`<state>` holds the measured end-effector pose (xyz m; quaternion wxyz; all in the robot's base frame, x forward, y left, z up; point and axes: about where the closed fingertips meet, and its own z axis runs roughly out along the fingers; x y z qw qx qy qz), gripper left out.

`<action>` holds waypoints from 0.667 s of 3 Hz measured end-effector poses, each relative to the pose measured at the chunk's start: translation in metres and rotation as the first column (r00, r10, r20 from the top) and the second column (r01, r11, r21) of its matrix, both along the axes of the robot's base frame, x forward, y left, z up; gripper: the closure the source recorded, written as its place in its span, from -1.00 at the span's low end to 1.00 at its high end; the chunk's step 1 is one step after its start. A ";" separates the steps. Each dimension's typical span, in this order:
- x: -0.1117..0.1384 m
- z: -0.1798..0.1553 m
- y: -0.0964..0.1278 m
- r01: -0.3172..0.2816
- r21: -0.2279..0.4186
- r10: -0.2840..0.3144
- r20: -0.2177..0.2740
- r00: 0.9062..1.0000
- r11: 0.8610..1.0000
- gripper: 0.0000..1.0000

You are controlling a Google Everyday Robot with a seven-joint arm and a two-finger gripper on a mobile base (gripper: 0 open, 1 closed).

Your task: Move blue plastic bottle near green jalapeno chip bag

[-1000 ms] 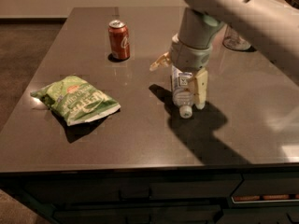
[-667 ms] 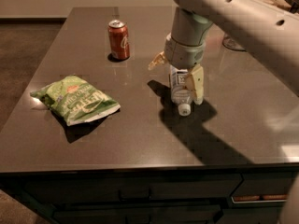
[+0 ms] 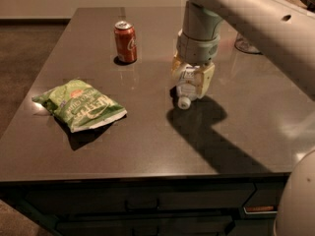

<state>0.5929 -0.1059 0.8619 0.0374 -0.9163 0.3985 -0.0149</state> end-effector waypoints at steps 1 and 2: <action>-0.005 0.013 0.000 0.013 -0.002 -0.013 0.020 1.000 1.000 0.31; -0.030 0.024 0.016 0.008 0.030 -0.008 0.009 1.000 1.000 0.77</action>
Offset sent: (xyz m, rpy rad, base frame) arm -0.0787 0.0325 0.0389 0.0463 0.0616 0.0063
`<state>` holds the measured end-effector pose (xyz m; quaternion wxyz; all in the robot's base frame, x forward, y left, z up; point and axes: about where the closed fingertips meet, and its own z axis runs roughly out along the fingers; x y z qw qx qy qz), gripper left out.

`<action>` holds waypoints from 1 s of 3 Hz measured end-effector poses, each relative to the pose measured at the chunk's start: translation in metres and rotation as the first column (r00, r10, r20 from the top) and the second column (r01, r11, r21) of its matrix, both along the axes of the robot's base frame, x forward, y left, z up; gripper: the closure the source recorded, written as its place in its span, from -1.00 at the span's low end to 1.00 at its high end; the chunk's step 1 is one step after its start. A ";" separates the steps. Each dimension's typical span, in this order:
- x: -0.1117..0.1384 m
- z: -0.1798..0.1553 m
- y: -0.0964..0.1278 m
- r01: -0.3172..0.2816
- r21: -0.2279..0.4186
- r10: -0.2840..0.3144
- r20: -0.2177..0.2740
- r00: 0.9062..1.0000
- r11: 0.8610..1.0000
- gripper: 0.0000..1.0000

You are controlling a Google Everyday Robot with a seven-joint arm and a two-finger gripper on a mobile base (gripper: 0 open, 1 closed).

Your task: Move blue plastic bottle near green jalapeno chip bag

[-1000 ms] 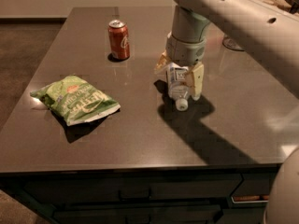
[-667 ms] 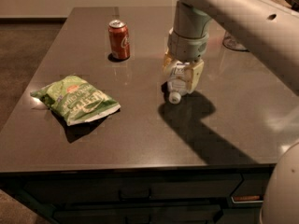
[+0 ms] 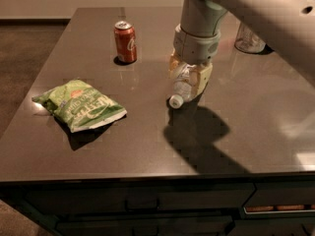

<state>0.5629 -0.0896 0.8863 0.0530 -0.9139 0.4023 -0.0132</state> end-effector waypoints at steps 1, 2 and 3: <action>-0.037 0.006 0.025 -0.034 0.049 0.035 -0.028 0.999 0.998 1.00; -0.071 0.002 0.052 -0.081 0.074 0.086 -0.059 0.995 0.994 1.00; -0.094 -0.007 0.081 -0.126 0.094 0.135 -0.089 0.987 0.988 1.00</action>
Offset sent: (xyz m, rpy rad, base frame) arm -0.1248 0.0793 -0.0058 0.0758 0.1437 0.1519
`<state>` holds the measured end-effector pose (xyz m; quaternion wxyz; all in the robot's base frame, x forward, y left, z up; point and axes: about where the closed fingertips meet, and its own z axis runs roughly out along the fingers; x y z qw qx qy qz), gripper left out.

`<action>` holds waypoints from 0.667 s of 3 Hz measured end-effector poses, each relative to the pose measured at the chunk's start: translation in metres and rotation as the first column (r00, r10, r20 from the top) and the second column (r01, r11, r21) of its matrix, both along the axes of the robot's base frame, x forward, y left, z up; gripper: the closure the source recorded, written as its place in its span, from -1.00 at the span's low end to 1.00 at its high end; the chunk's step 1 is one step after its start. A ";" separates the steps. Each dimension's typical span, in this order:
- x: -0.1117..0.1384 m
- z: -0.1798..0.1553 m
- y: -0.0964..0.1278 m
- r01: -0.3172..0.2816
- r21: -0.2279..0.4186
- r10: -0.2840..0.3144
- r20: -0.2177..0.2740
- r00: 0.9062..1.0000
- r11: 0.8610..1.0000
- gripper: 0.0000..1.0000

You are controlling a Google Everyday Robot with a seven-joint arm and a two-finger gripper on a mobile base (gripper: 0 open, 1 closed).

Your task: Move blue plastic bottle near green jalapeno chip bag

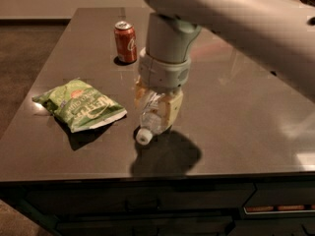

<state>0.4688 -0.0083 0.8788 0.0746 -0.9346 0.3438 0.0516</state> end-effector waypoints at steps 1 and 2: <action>-0.013 -0.005 0.031 -0.035 0.026 0.036 -0.018 0.999 0.999 1.00; -0.014 -0.005 0.058 -0.042 0.054 0.044 -0.022 0.999 0.998 1.00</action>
Offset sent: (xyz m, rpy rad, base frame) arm -0.0164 0.0865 -0.0036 0.0789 0.0398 0.0501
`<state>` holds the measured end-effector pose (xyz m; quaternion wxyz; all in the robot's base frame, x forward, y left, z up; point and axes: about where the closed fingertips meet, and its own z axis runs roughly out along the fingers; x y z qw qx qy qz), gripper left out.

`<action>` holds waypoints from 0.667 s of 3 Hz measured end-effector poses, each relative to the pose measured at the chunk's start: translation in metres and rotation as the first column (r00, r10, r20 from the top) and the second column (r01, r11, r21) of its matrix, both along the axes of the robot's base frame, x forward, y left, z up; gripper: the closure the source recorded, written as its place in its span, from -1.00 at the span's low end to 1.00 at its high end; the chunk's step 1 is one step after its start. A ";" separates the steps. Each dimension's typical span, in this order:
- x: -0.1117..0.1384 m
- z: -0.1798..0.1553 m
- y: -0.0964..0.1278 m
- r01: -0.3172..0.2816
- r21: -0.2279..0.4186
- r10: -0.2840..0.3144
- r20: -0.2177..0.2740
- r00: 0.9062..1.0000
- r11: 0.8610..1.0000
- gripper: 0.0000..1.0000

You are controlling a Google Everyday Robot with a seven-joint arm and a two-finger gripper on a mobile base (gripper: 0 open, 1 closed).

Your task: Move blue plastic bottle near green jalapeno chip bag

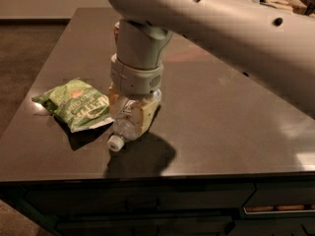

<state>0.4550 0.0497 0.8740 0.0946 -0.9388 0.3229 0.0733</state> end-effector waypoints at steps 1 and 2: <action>0.003 0.002 0.020 0.003 0.023 -0.003 -0.002 1.000 1.000 0.65; 0.007 -0.003 0.029 0.009 0.022 -0.009 -0.017 1.000 1.000 0.17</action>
Offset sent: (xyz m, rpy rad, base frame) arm 0.0097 0.0347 -0.0101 0.0122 0.0461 -0.0169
